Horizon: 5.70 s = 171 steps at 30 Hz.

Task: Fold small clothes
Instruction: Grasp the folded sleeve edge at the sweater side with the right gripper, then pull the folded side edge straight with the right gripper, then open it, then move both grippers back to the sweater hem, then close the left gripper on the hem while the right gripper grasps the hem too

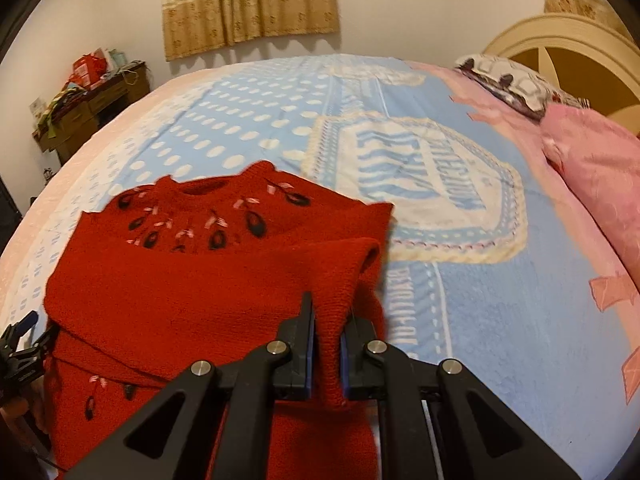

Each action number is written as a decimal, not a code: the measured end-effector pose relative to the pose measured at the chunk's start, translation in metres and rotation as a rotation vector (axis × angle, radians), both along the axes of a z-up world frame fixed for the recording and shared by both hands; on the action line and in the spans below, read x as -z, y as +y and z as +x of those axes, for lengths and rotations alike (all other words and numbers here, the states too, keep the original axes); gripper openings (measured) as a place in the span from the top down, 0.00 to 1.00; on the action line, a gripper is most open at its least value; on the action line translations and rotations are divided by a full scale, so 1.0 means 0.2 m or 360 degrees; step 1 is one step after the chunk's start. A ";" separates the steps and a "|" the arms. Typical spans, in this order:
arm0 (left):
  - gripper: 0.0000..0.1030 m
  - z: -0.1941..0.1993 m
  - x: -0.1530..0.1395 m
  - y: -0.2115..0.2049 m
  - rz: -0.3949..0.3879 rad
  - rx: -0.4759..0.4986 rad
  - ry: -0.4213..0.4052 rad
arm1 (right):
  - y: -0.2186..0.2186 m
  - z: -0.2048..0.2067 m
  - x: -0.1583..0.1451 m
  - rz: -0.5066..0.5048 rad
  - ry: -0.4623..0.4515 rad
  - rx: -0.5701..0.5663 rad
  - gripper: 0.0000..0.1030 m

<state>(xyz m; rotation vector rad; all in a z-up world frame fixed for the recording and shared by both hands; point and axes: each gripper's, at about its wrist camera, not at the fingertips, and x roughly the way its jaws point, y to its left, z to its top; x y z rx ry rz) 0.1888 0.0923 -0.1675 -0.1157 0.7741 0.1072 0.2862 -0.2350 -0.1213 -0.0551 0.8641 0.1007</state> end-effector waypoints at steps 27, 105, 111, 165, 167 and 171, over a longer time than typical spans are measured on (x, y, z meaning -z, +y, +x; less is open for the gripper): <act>0.00 0.12 -0.02 0.17 -0.0270 -0.0178 0.0059 | -0.09 0.05 0.17 0.0028 0.0093 0.0034 0.91; 0.00 -0.75 -0.41 -0.13 0.0163 0.0230 -0.0195 | 0.06 -1.02 -0.05 0.0196 -0.0053 -0.0259 0.48; 0.00 -0.90 -0.38 -0.18 0.0208 0.0335 -0.0133 | 0.02 -1.17 -0.06 0.0177 -0.0064 -0.0269 0.48; 0.91 -1.01 -0.04 -0.18 -0.0189 0.0833 0.0235 | -0.28 -1.60 0.18 0.0306 0.0172 -0.0178 0.84; 0.93 -1.00 -0.05 -0.16 -0.0198 0.0839 0.0198 | -0.30 -1.59 0.18 0.0331 0.0163 -0.0156 0.90; 0.94 -0.98 -0.05 -0.12 -0.0236 0.0816 0.0170 | -0.30 -1.60 0.15 0.0356 0.0105 -0.0164 0.91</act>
